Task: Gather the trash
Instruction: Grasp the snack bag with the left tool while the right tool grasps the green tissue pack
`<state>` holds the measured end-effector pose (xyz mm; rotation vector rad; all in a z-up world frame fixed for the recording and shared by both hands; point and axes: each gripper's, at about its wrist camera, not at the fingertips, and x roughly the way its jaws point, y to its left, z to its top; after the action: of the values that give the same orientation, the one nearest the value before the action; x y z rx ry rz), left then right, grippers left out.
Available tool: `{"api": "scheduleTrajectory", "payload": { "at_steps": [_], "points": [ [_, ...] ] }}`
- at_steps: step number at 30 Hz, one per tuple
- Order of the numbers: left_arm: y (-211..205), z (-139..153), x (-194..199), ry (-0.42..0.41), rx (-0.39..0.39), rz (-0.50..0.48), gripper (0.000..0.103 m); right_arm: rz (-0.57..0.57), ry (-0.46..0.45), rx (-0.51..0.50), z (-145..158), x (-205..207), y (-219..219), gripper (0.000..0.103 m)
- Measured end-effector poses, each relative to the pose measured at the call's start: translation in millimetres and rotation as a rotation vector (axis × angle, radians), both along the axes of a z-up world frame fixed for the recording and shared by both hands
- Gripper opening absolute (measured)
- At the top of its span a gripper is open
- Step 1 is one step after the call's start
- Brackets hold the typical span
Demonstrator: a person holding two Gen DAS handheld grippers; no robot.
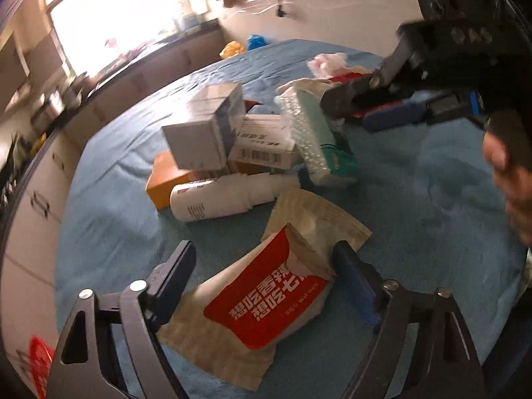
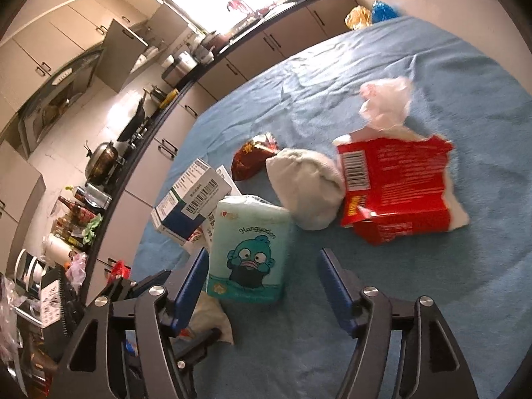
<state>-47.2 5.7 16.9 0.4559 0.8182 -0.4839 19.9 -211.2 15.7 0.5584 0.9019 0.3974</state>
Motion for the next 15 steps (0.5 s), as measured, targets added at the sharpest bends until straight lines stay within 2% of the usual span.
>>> {"api": "scheduleTrajectory", "payload": {
  "at_steps": [4, 8, 10, 12, 14, 15],
  "points": [
    [8, 2, 0, 0.038, 0.004, 0.068, 0.083, 0.015, 0.023, -0.045, -5, 13, 17, 0.072],
    [12, 1, -9, 0.03, 0.051, 0.058, 0.093, 0.031, 0.027, -0.063, -9, 20, 30, 0.072],
    [15, 2, -12, 0.019, 0.038, 0.055, 0.093, 0.048, 0.019, -0.082, -10, 20, 36, 0.055],
    [19, 1, -15, 0.004, 0.017, 0.063, 0.092, 0.069, 0.007, -0.09, -9, 17, 40, 0.049],
    [23, 2, -22, -0.001, -0.011, 0.061, 0.078, 0.071, -0.02, -0.114, -5, 12, 40, 0.044],
    [23, 2, -23, 0.004, -0.033, 0.063, 0.063, 0.067, -0.031, -0.124, -3, 10, 40, 0.042]
  ]
}}
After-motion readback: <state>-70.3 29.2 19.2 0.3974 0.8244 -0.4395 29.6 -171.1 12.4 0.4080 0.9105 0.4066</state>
